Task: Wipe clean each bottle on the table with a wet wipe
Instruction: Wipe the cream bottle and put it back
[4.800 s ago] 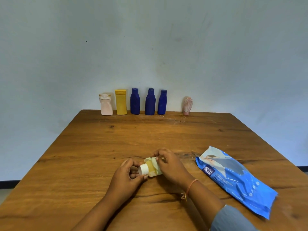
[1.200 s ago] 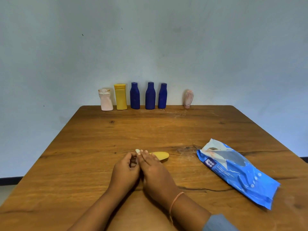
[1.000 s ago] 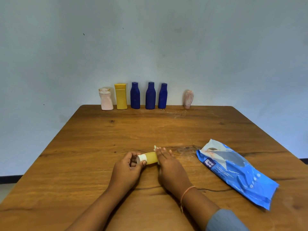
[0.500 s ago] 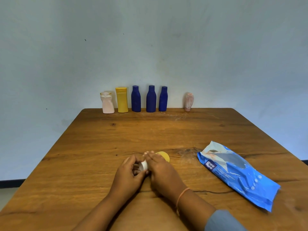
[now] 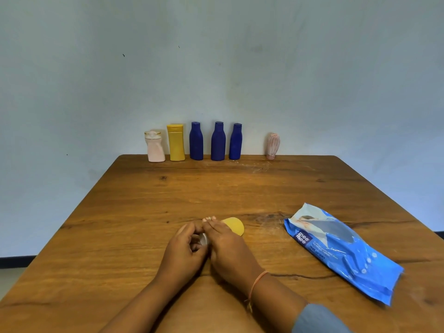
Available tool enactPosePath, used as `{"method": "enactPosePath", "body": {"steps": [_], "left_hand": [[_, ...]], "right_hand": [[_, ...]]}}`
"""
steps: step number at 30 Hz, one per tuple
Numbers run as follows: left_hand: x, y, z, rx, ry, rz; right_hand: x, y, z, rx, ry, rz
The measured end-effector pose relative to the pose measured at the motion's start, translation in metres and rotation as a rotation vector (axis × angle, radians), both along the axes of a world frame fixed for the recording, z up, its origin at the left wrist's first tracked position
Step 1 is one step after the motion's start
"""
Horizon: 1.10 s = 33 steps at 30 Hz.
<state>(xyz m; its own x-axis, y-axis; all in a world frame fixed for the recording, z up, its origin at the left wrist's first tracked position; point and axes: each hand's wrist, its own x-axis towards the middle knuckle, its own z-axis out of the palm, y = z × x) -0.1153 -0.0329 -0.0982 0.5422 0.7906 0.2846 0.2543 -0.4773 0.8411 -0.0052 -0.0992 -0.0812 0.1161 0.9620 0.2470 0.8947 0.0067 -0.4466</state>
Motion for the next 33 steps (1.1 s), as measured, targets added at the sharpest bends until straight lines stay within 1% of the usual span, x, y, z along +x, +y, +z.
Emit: {"method": "enactPosePath", "body": {"steps": [2,4,6,8,9,11,13,16,19,22,24,26,29,33], "left_hand": [[0.000,0.000,0.000,-0.002,-0.008,0.015],[0.001,0.001,0.000,-0.005,0.013,0.030],[0.001,0.000,0.001,0.001,0.028,0.037],[0.001,0.000,0.000,0.002,0.026,0.034],[0.000,0.001,-0.001,-0.004,0.018,0.030],[0.000,0.002,-0.002,-0.017,0.003,0.019],[0.000,0.004,-0.002,-0.009,0.013,0.000],[0.000,0.005,-0.004,-0.022,0.013,-0.004],[0.001,0.003,-0.002,-0.040,0.005,0.026],[0.001,0.000,0.000,-0.034,0.031,0.036],[0.000,0.001,0.000,-0.033,0.040,0.034],[0.000,0.001,-0.001,-0.035,0.028,0.028],[0.000,0.001,0.001,-0.031,0.016,0.014],[0.000,0.002,0.000,-0.022,0.015,0.007]], "right_hand": [[0.018,-0.002,-0.002,-0.023,-0.054,-0.027],[0.037,-0.003,-0.003,-0.070,-0.082,-0.112],[0.045,-0.002,0.002,-0.139,-0.050,-0.200],[0.040,-0.001,0.007,-0.129,-0.001,-0.249],[0.033,-0.001,0.009,-0.095,0.021,-0.235],[0.010,0.000,0.011,-0.026,0.051,-0.125],[-0.013,0.000,0.011,-0.019,0.078,-0.023],[-0.008,0.002,0.007,-0.030,0.031,0.000],[0.022,-0.002,0.004,-0.062,-0.029,-0.089],[0.041,-0.001,0.004,-0.111,0.009,-0.261],[0.038,0.001,0.006,-0.120,0.036,-0.299],[0.024,0.001,0.008,-0.093,0.060,-0.244],[-0.007,0.000,0.009,-0.045,0.090,-0.080],[-0.008,0.000,0.000,-0.028,0.019,-0.022]]}}
